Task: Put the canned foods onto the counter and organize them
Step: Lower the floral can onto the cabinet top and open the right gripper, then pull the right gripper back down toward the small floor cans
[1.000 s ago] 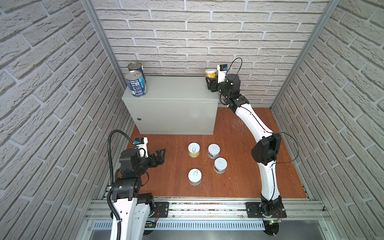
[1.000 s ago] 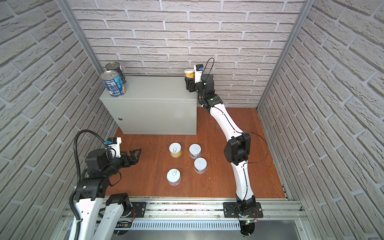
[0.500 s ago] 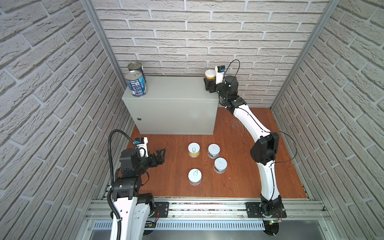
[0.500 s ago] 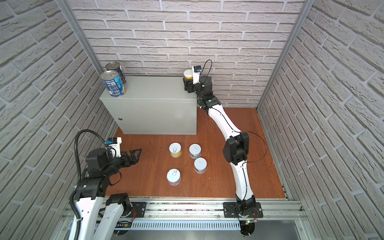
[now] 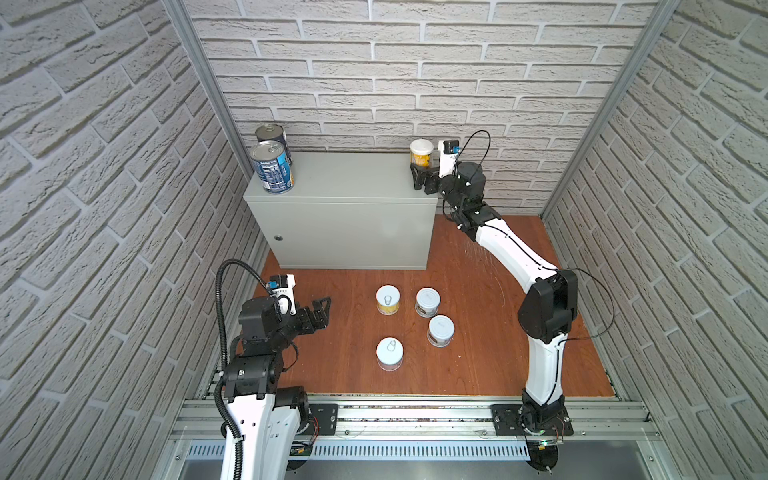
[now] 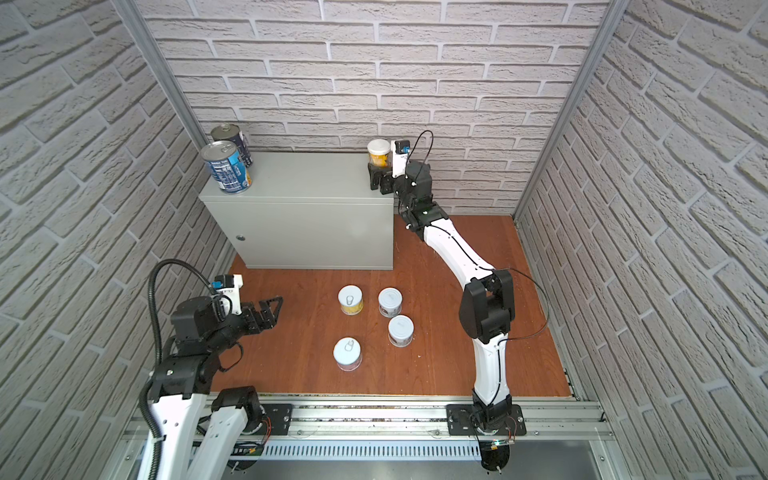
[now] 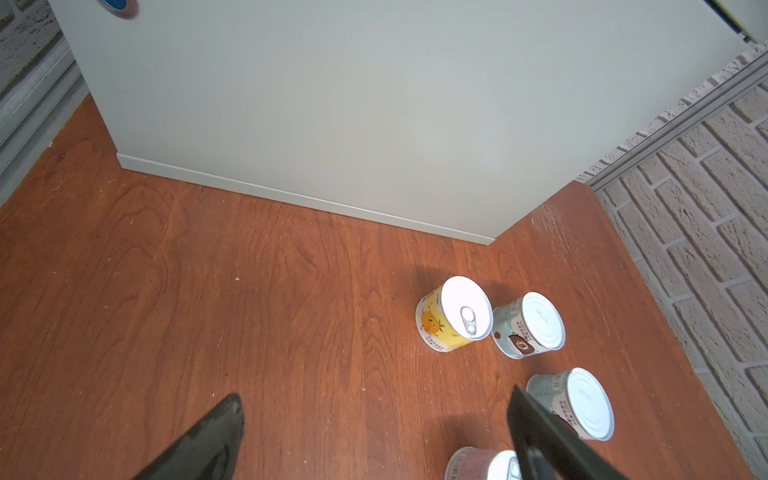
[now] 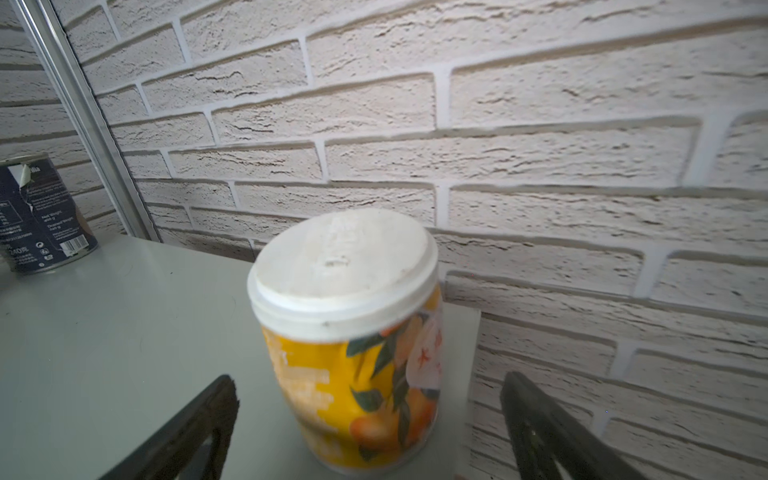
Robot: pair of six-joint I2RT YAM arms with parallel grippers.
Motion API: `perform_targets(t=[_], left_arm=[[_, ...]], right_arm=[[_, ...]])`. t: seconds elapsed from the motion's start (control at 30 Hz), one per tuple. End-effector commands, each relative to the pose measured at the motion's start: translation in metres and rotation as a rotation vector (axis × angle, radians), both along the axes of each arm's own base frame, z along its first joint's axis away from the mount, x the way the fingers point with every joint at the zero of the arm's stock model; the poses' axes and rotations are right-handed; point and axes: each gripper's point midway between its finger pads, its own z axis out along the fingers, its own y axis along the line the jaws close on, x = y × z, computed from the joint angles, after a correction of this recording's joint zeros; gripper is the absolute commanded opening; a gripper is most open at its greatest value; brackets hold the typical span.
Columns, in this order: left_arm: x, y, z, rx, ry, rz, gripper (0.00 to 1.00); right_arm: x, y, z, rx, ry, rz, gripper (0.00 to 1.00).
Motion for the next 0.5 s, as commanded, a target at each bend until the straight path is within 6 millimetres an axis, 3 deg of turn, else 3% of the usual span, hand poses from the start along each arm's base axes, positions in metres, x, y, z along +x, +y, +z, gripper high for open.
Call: perform_targets(t=[0.0, 0.3, 0.47], left_arm=[[0.003, -0.001, 0.005, -0.009, -0.036, -0.004, 0.98], [0.003, -0.006, 0.007, -0.026, -0.045, -0.030, 0.98], [0.002, -0.009, 0.009, -0.034, -0.052, -0.045, 0.98]], right_arm=[[-0.029, -0.011, 0.048, 0.019, -0.115, -0.024, 1.00], [-0.081, -0.026, 0.054, 0.025, -0.096, -0.004, 1.00], [-0.108, -0.040, 0.045, -0.008, -0.055, -0.027, 1.00]])
